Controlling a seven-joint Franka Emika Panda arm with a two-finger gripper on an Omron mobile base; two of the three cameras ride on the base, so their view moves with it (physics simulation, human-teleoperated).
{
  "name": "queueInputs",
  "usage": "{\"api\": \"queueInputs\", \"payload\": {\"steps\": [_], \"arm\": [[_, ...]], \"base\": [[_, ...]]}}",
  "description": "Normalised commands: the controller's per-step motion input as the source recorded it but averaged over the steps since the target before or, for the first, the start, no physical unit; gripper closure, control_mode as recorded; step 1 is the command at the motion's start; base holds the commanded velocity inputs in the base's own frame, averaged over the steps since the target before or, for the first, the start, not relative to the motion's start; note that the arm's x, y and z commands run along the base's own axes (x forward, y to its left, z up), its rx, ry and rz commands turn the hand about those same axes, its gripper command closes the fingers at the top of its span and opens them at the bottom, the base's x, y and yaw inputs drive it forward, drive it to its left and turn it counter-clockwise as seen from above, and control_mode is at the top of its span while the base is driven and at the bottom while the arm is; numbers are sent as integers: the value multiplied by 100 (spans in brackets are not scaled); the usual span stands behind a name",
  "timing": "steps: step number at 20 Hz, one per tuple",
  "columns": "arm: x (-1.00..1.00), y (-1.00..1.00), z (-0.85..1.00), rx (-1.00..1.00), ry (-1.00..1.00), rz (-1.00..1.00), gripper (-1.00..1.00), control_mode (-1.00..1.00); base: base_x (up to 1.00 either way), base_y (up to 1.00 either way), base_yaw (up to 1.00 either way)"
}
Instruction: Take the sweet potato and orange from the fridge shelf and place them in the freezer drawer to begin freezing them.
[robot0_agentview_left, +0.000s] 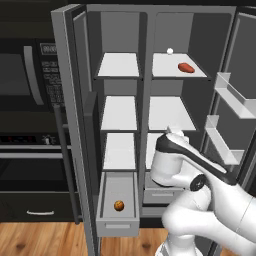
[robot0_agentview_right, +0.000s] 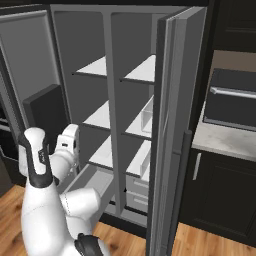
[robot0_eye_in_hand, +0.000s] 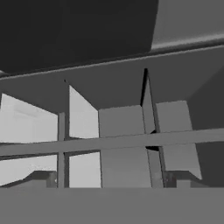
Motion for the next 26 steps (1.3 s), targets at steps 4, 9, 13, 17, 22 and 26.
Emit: {"api": "queueInputs", "payload": {"steps": [4, 9, 13, 17, 22, 26], "arm": [[-19, 2, 99, -44, 1, -22, -100, -100], [-21, 6, 90, -55, 3, -29, -100, -100], [-21, 2, 93, -59, 5, -30, -100, -100], [-22, 0, 97, -60, 11, -31, -100, -100], [-32, 0, 100, -58, 16, -27, -100, -100], [-36, 0, 98, -61, 16, -24, -100, -100]], "base": [[0, 0, 0], [0, 0, 0], [0, 0, 0], [0, 0, 0], [0, 0, 0], [0, 0, 0]]}}
